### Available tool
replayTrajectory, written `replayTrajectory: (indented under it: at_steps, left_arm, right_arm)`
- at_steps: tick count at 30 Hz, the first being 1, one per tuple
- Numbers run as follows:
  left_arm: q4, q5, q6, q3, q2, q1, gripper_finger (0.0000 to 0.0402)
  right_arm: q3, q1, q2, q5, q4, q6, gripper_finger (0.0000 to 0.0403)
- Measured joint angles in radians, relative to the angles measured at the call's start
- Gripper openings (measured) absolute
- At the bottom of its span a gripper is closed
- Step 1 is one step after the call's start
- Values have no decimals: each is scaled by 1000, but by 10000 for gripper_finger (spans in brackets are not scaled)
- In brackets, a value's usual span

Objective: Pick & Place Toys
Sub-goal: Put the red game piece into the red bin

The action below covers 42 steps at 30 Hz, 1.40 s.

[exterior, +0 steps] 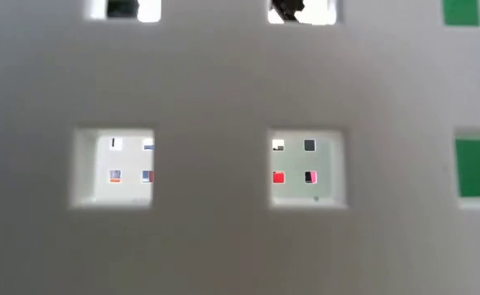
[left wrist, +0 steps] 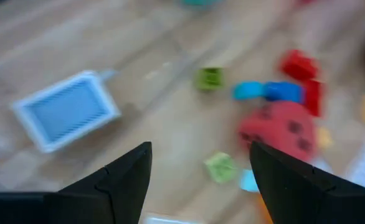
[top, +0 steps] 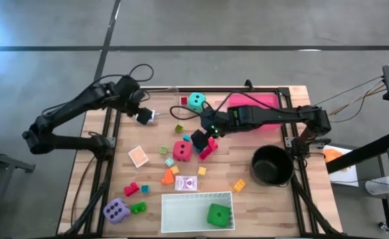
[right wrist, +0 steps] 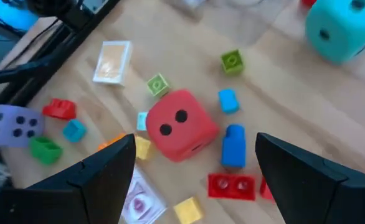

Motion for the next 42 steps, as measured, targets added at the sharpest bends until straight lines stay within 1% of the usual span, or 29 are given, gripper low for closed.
replayTrajectory:
  at_steps: [2, 7, 10, 16, 24, 27, 31, 35, 38, 42]
  left_arm:
    - [0, 24, -20, 0, -34, -35, 274]
    - [2, 29, -75, -1, -103, -134, 274]
    - [6, 29, -96, -1, -137, -188, 274]
    - [34, 29, -138, -2, -190, -268, 274]
    - [62, 29, -161, -2, -201, -321, 274]
    - [59, 29, -161, -2, -201, -323, 274]
    - [58, 29, -161, -2, -201, -323, 274]
    - [59, 29, -158, -4, -201, -323, 274]
    - [60, 29, -158, -6, -200, -323, 274]
    - [60, 29, -157, -6, -200, -323, 274]
  right_arm:
    - [0, -22, 10, -24, -43, 26, 323]
    - [-1, -81, 63, -53, -185, 88, 323]
    - [-6, -99, 112, -54, -223, 81, 323]
    - [-12, -104, 226, -59, -238, 44, 322]
    - [-13, -105, 349, -66, -241, -7, 322]
    - [-22, -105, 368, -83, -239, -22, 322]
    - [-72, -105, 365, -98, -207, -19, 318]
    - [-121, -105, 359, -143, -148, -21, 288]
    - [-147, -104, 363, -179, -93, -23, 255]
    - [-159, -102, 366, -183, -63, -15, 206]
